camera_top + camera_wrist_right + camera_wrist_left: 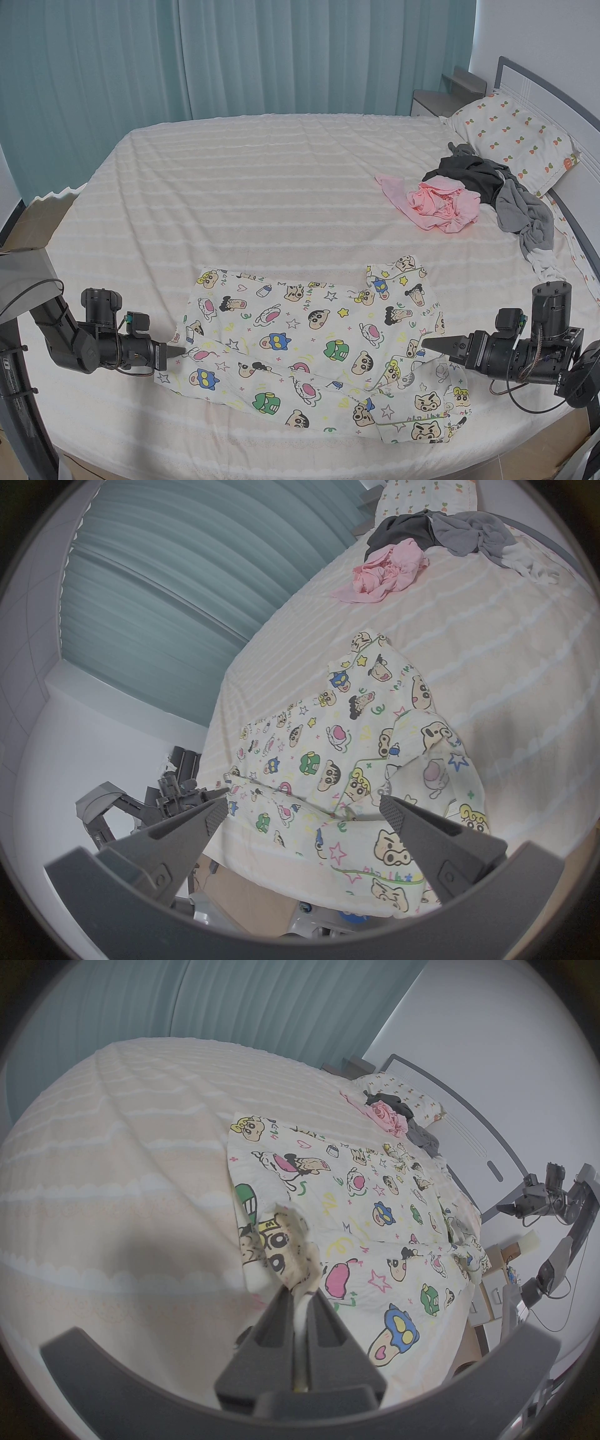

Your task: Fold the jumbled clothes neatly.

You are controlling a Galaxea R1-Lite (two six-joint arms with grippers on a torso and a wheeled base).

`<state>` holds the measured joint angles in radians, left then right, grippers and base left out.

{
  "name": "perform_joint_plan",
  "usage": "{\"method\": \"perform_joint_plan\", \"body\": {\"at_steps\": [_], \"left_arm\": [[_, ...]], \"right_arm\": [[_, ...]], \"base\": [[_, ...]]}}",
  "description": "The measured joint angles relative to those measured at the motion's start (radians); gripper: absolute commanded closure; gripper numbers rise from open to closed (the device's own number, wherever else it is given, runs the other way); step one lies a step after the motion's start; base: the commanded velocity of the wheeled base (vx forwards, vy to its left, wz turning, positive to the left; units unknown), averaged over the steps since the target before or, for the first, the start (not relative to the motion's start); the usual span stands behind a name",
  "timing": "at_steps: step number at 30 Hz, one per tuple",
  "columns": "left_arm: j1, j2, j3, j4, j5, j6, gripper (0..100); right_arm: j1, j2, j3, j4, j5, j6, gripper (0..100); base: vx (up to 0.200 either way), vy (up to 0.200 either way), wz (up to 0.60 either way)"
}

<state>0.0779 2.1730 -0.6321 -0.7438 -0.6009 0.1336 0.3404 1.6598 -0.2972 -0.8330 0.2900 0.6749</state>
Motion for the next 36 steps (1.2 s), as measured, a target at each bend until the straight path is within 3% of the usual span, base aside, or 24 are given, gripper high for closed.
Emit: {"method": "perform_joint_plan", "body": {"at_steps": [11,17,28,36], "left_arm": [[-0.006,-0.004,0.006,-0.004,0.006,-0.002,100],[-0.01,-0.006,0.008,-0.001,0.007,-0.005,100],[-0.014,-0.011,0.01,0.0,0.009,-0.008,100],[-0.014,-0.013,0.019,0.0,0.009,-0.011,100]], "right_arm": [[-0.098,0.193,0.017,0.006,0.015,-0.217,0],[-0.153,0.31,0.021,-0.001,0.085,-0.303,0],[-0.173,0.39,0.027,-0.003,0.173,-0.391,0],[-0.158,0.396,0.033,-0.005,0.216,-0.402,0]], "base": [[0.0,0.0,0.0],[0.0,0.0,0.0],[0.0,0.0,0.0],[0.0,0.0,0.0]]}}
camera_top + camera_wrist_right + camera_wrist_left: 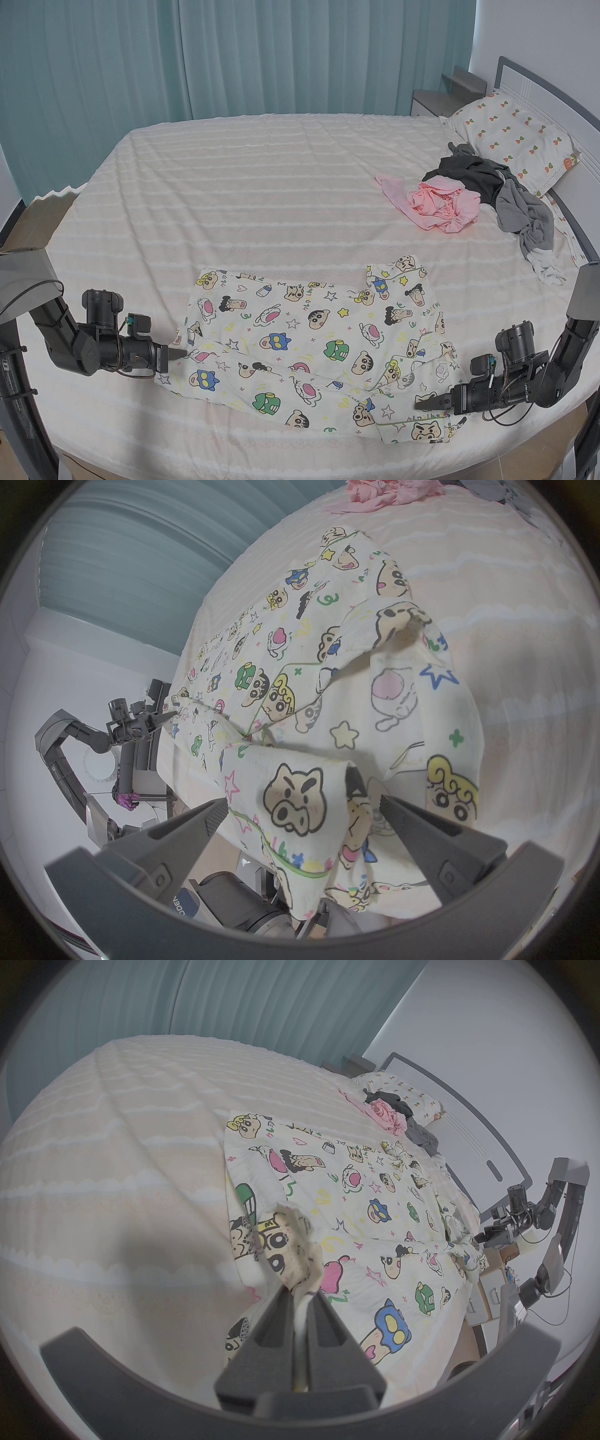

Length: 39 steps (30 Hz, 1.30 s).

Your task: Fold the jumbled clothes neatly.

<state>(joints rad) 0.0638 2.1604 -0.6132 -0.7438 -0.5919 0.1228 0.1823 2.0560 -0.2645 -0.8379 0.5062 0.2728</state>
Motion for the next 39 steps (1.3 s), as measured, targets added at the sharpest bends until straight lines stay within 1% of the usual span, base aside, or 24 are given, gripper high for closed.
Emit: {"method": "perform_joint_plan", "body": {"at_steps": [3,4,11,19,21,25,27,28,31,35,39], "left_arm": [[0.0,0.0,0.002,0.0,0.0,0.0,100],[0.0,0.0,0.002,0.0,0.0,0.0,100],[0.0,-0.001,0.004,0.0,0.0,0.0,100],[0.0,-0.015,0.019,0.006,0.003,0.0,100],[0.001,-0.021,0.021,0.022,0.004,0.0,100],[0.003,-0.045,0.018,0.107,0.004,0.0,100],[0.003,-0.065,0.009,0.198,0.004,0.0,100],[0.003,-0.071,0.004,0.219,0.004,0.0,100],[0.004,-0.103,-0.023,0.311,0.004,0.0,100],[0.005,-0.13,-0.055,0.355,0.004,0.004,100],[0.005,-0.137,-0.077,0.353,0.006,0.006,100]], "right_arm": [[0.012,0.004,0.001,-0.003,0.002,0.0,0],[0.015,0.007,0.001,-0.006,0.002,0.0,100],[0.027,0.042,0.004,-0.09,-0.001,0.006,100],[0.031,0.059,0.03,-0.11,0.002,0.003,100],[0.028,0.061,0.032,-0.13,0.006,0.006,100],[0.023,0.064,0.037,-0.18,0.011,0.013,100],[0.018,0.068,0.042,-0.226,0.011,0.019,100],[0.017,0.07,0.045,-0.241,0.011,0.023,100],[0.013,0.081,0.057,-0.355,0.007,0.054,100],[0.01,0.105,0.082,-0.496,-0.001,0.089,100],[0.011,0.14,0.117,-0.611,-0.006,0.1,100]], "base": [[0.0,0.0,0.0],[0.0,0.0,0.0],[0.0,0.0,0.0],[0.0,0.0,0.0],[0.0,0.0,0.0],[0.0,0.0,0.0],[0.0,0.0,0.0],[0.0,0.0,0.0],[0.0,0.0,0.0],[0.0,0.0,0.0],[0.0,0.0,0.0]]}}
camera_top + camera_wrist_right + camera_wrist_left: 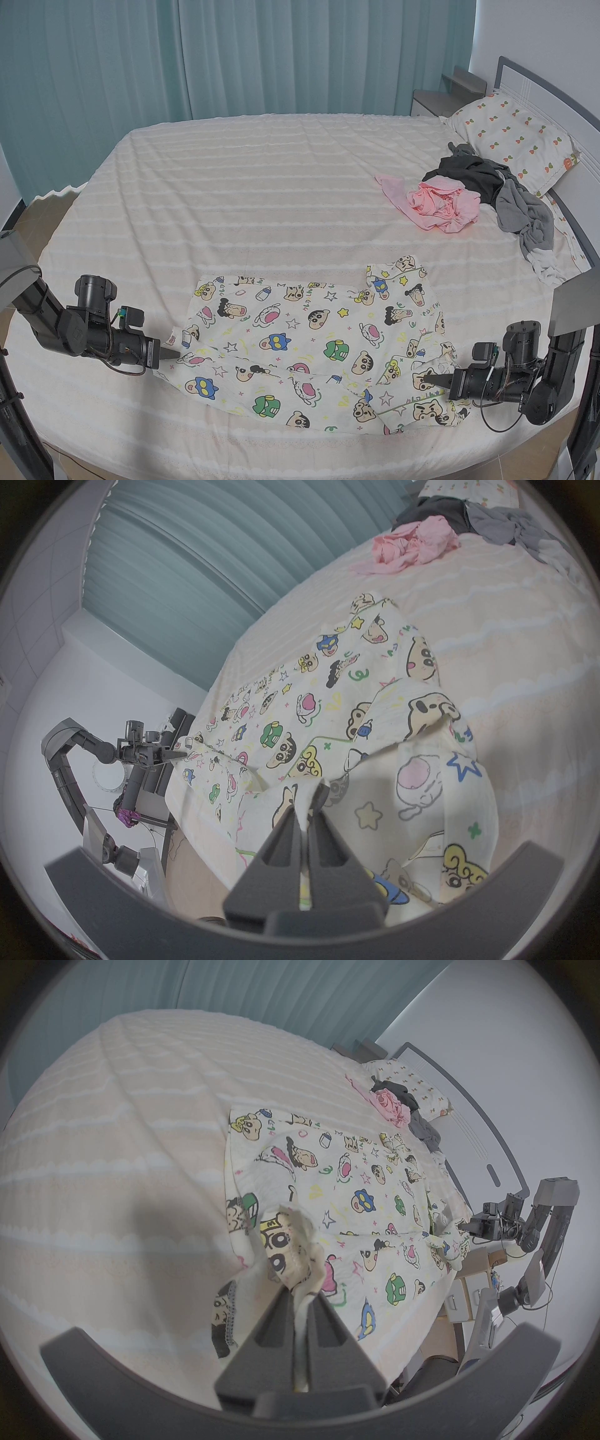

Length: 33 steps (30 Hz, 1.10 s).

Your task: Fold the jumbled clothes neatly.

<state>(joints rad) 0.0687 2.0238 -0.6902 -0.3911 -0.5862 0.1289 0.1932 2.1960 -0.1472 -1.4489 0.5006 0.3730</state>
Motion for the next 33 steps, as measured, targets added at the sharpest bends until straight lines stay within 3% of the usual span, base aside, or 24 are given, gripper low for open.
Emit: {"method": "perform_joint_plan", "body": {"at_steps": [1,4,25,33], "left_arm": [[0.0,0.001,-0.005,-0.003,0.003,0.0,0],[0.0,0.014,-0.013,-0.01,0.018,0.0,0],[0.001,-0.017,-0.01,-0.011,-0.007,0.001,0],[-0.001,-0.014,-0.009,-0.011,-0.015,0.059,0]], "right_arm": [[0.001,0.013,0.013,-0.034,-0.002,0.002,100],[0.003,0.05,0.051,-0.099,-0.006,0.007,100],[0.007,0.103,0.087,-0.104,-0.007,0.008,100],[0.009,0.104,0.088,-0.104,-0.007,0.008,100]], "base": [[0.0,0.0,0.0],[0.0,0.0,0.0],[0.0,0.0,0.0],[0.0,0.0,0.0]]}}
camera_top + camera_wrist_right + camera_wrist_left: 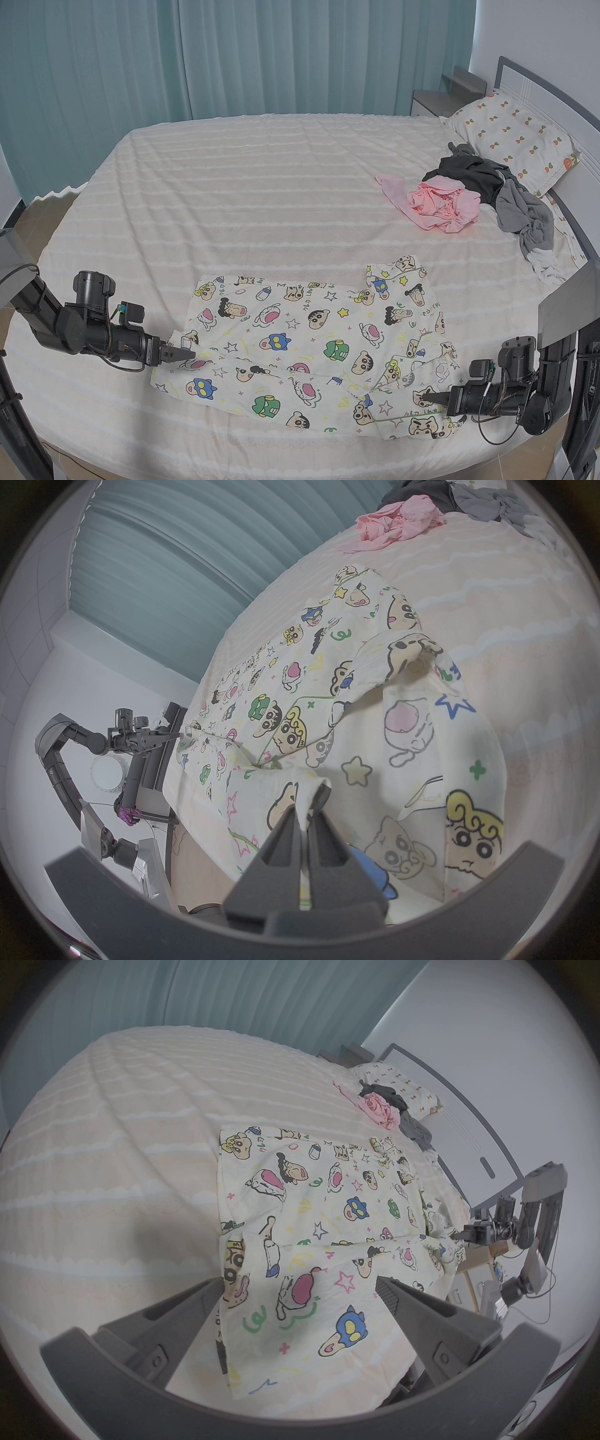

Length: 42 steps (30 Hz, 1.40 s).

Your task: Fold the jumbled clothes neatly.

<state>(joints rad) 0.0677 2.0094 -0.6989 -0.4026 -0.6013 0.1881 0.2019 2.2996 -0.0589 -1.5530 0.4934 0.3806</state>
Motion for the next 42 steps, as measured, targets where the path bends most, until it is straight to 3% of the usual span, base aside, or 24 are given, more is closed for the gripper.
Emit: {"method": "perform_joint_plan", "body": {"at_steps": [6,7,30,42], "left_arm": [[-0.003,0.047,-0.03,-0.006,0.021,0.041,0],[-0.004,0.05,-0.032,-0.006,0.021,0.042,100],[0.003,0.03,-0.021,0.014,0.029,0.033,100],[0.032,-0.079,-0.041,0.254,0.028,0.03,100]], "right_arm": [[0.006,0.0,0.003,0.0,0.0,0.001,100],[0.006,0.0,0.003,0.0,0.0,0.001,100],[0.006,-0.003,0.006,0.0,0.001,0.001,100],[0.004,-0.009,0.004,0.0,0.003,0.006,100]], "base": [[0.0,0.0,0.0],[0.0,0.0,0.0],[0.0,0.0,0.0],[0.0,0.0,0.0]]}}
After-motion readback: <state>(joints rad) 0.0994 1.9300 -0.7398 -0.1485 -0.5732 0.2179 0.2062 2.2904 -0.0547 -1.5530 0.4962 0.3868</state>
